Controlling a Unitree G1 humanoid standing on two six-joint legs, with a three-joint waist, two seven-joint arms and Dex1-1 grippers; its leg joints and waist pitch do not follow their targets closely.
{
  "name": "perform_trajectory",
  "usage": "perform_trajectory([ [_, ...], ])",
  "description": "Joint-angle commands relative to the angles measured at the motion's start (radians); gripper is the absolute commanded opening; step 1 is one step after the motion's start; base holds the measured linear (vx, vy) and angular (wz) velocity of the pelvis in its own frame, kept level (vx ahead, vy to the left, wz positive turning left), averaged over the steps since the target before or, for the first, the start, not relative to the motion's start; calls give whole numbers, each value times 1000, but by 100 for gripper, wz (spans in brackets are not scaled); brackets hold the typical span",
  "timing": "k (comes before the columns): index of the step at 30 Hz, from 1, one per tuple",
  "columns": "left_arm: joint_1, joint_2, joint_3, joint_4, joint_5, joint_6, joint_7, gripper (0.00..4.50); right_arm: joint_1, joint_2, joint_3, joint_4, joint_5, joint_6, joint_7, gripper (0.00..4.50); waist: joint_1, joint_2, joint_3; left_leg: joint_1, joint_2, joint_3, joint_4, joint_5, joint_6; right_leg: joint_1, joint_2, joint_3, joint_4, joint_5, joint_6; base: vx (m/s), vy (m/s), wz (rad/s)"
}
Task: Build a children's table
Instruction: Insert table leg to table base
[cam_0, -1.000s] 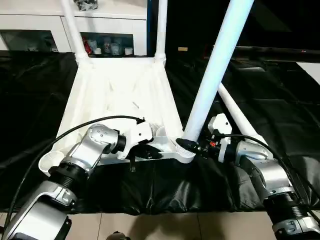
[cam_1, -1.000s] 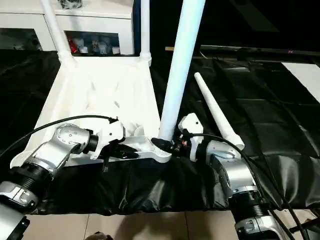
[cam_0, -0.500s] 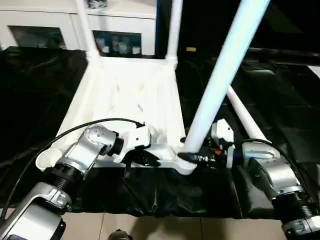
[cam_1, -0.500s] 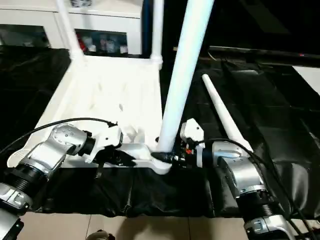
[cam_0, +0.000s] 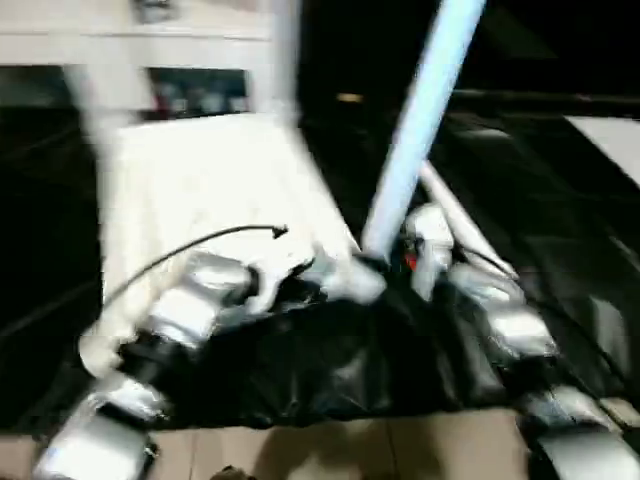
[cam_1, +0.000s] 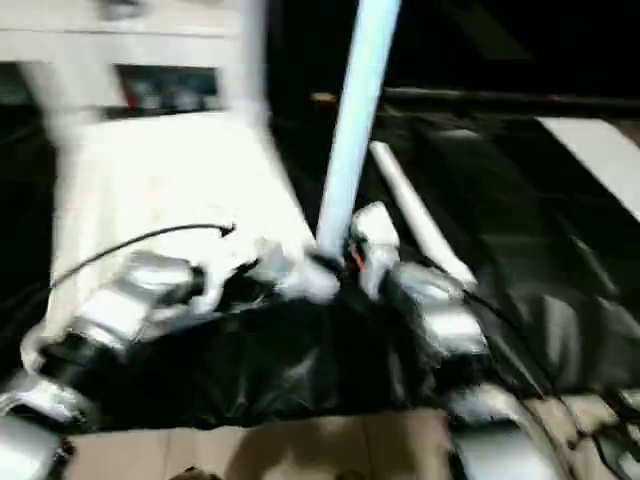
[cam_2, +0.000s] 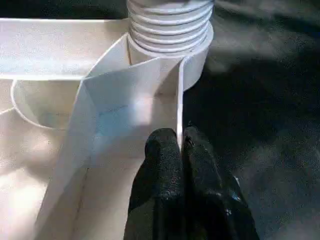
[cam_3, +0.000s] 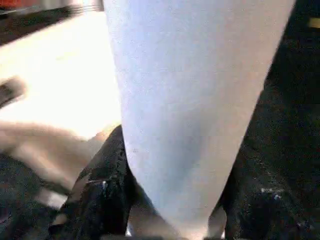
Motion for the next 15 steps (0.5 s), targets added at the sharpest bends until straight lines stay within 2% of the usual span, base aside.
perform_trajectory([
  [1, 12, -58, 10, -111, -15, -13, 55, 0, 2, 22, -43, 131, -2, 53, -134, 199, 8, 4, -59, -1, 11, -2, -74, -320, -16, 44, -44, 31, -91, -382, -170, 0, 0, 0],
  [2, 20, -73, -1, -108, -7, -23, 66, 0, -7, 32, -43, 143, -3, 47, -144, 199, 8, 8, -60, -2, 9, -2, -74, -314, -7, 44, -41, 29, -91, -370, -168, 0, 0, 0],
  [4, 20, -71, -34, -85, 26, -60, 78, 0, -15, 46, -32, 152, -18, 31, -140, 199, 10, 9, -62, 2, 9, 1, -72, -306, 6, 41, -39, 31, -89, -321, -173, 0, 0, 0],
  [6, 17, -70, -40, -75, 32, -67, 83, 0, -16, 50, -25, 153, -28, 25, -136, 199, 11, 9, -62, 0, 9, 2, -72, -297, 11, 43, -37, 31, -87, -298, -178, 0, 0, 0],
  [7, 11, -71, -38, -63, 30, -69, 87, 0, -16, 54, -22, 150, -27, 24, -127, 199, 10, 1, -62, 0, 9, 4, -72, -291, 16, 44, -36, 32, -86, -283, -182, 0, 0, 0],
  [8, 7, -70, -39, -62, 26, -63, 92, 0, -17, 59, -19, 152, -28, 18, -120, 199, 12, 8, -62, 0, 11, 3, -74, -288, 17, 44, -37, 31, -83, -278, -186, 0, 0, 0],
  [11, 6, -69, -40, -70, 26, -46, 96, 0, -20, 65, -15, 160, -31, 7, -105, 199, 11, 9, -58, 3, 12, 3, -76, -318, 12, 41, -39, 31, -88, -313, -183, 0, 0, 0],
  [13, 12, -66, -41, -88, 35, -34, 92, 0, -28, 69, -13, 179, -40, -9, -106, 199, 9, 8, -57, 4, 11, 1, -78, -352, 5, 38, -39, 31, -94, -370, -167, 0, 0, 0],
  [15, 15, -55, -45, -89, 36, -63, 63, 0, -40, 70, -26, 196, -41, -14, -127, 199, 7, 8, -55, 4, 11, 1, -79, -360, 2, 37, -39, 31, -94, -377, -165, 0, 0, 0],
])
